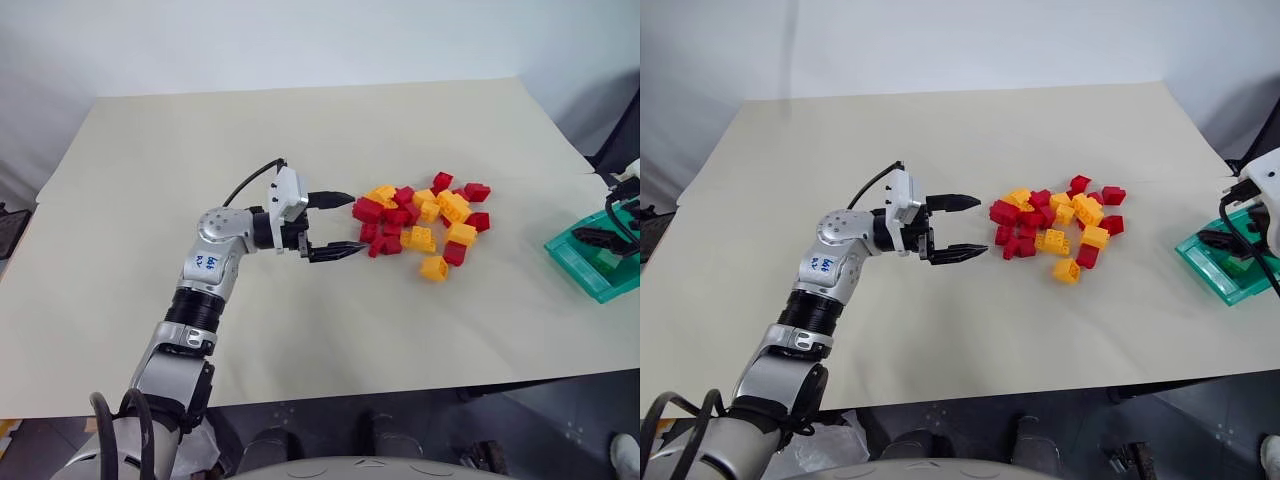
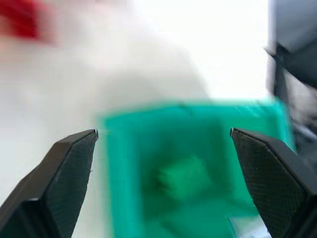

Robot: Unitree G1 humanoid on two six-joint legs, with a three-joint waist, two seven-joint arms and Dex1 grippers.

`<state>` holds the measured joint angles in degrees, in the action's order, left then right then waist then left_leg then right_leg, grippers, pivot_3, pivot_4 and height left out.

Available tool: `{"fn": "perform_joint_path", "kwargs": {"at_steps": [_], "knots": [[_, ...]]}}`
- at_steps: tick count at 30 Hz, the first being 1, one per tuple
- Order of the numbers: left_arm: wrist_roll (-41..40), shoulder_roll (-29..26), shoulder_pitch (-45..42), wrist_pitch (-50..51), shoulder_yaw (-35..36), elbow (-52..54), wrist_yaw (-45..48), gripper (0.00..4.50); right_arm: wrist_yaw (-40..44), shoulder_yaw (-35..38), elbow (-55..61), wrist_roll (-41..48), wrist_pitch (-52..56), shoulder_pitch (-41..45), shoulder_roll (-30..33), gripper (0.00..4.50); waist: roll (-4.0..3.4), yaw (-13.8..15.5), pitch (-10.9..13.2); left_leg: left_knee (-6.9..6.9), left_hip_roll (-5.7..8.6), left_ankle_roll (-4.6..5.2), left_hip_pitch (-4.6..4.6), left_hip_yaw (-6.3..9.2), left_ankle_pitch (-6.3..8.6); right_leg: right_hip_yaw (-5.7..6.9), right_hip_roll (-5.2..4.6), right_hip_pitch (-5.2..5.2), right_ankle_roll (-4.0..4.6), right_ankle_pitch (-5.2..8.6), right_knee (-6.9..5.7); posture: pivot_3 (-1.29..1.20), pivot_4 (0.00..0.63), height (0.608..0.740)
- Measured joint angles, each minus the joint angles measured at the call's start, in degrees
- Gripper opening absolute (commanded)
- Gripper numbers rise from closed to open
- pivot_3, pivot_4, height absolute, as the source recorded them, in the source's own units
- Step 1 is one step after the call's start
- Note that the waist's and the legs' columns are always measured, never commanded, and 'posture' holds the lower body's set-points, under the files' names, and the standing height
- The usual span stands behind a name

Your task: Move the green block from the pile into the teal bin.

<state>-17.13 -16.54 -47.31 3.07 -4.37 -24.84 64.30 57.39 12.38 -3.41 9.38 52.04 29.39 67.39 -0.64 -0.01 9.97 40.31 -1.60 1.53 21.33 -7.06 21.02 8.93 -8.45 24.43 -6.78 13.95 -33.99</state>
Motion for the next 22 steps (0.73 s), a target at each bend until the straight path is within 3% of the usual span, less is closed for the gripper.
{"fn": "perform_joint_path", "kwargs": {"at_steps": [3,7,10,12,17,22], "knots": [[-1.12,-0.50,3.41,0.07,1.21,2.03,0.48,4.50,4.91,1.46,9.96,6.56,0.67,-5.30,-0.61,4.48,0.02,-0.01,0.01,0.03,0.01,0.00,-0.01,0.13,0.00,-0.03,-0.01,0.00,0.00,0.00,0.01,0.00,0.150,0.740],[-2.27,-2.66,6.73,0.37,1.99,4.24,2.13,4.50,9.30,-0.27,14.77,12.17,-0.83,-8.34,-2.43,4.48,0.05,0.17,0.03,0.26,0.01,0.01,0.02,0.19,0.01,-0.04,-0.02,-0.04,0.03,-0.02,-0.01,0.00,0.150,0.740],[-3.82,-5.55,10.18,2.76,3.32,8.25,2.44,4.50,10.56,0.28,14.51,14.09,-14.08,-8.73,-11.95,4.48,0.32,-0.05,0.01,0.32,-0.04,0.00,-0.06,0.21,0.02,-0.01,0.01,-0.16,0.07,-0.05,-0.02,0.00,0.150,0.740],[-4.93,-7.45,13.39,3.39,4.43,10.93,2.65,4.50,13.08,-0.21,13.08,14.88,-23.95,-10.40,-17.04,4.48,0.33,-0.13,0.02,0.31,-0.03,0.00,-0.09,0.20,0.02,-0.03,0.02,-0.17,0.07,-0.05,-0.04,0.00,0.150,0.740],[-6.14,-11.75,21.44,3.79,8.04,13.25,2.59,4.50,18.53,-2.67,2.17,14.02,-37.87,-10.82,-20.14,4.48,0.35,0.05,0.02,0.48,-0.04,0.01,-0.07,0.14,0.01,0.04,0.01,-0.28,0.06,-0.06,-0.03,0.00,0.150,0.740],[-6.88,-13.02,22.77,4.43,9.58,15.55,1.31,4.50,19.87,-3.64,-5.01,13.27,-44.42,-9.04,-21.52,4.48,0.35,0.02,0.03,0.67,-0.09,0.04,-0.14,0.26,0.03,0.02,-0.02,-0.43,0.08,-0.06,-0.06,0.00,0.150,0.740]]}}
